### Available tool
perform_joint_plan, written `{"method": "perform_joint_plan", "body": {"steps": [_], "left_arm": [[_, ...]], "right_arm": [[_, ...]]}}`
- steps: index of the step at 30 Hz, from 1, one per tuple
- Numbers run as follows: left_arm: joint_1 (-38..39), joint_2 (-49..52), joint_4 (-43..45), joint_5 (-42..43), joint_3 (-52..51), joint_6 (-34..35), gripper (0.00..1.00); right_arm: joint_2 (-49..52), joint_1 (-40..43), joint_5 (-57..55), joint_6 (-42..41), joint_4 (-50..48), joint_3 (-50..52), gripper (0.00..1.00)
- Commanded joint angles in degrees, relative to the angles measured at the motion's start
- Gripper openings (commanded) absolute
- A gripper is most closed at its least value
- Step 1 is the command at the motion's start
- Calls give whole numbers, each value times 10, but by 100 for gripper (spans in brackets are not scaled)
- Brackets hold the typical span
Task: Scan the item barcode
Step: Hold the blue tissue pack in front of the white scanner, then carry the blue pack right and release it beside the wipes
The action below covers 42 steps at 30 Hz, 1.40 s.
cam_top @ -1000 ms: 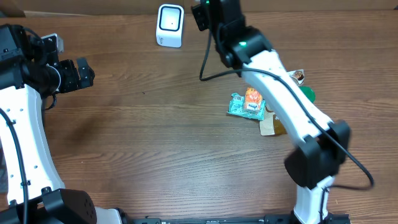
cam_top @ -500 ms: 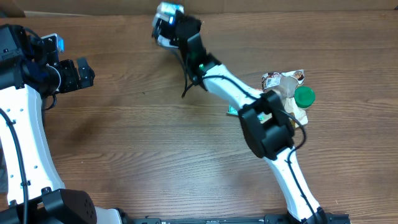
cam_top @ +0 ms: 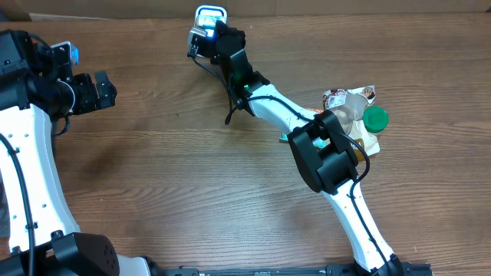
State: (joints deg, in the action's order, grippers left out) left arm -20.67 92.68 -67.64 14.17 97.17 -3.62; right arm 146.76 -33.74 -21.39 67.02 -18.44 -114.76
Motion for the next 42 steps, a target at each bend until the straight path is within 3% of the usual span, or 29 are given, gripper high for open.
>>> {"method": "perform_joint_plan", "body": {"steps": [1, 7, 18, 24, 25, 33, 38, 42], "left_arm": [[1, -4, 2, 3, 0, -16, 100], [1, -4, 2, 3, 0, -16, 100], [1, -4, 2, 3, 0, -16, 100], [1, -4, 2, 3, 0, -16, 100], [1, -4, 2, 3, 0, -16, 100], [1, -4, 2, 3, 0, -16, 100], [1, -4, 2, 3, 0, -16, 100], [1, -4, 2, 3, 0, -16, 100]], "right_arm": [[-10, 0, 5, 8, -4, -7, 4], [-10, -6, 5, -3, -5, -7, 4], [-75, -11, 4, -167, 41, -7, 4], [-170, -15, 9, -329, 199, -7, 4], [-201, -15, 10, -400, 256, -7, 4], [-320, 1, 153, -709, 626, -7, 4], [-327, 30, 282, -749, 798, -6, 4], [-318, 59, 294, -749, 872, 13, 4]]}}
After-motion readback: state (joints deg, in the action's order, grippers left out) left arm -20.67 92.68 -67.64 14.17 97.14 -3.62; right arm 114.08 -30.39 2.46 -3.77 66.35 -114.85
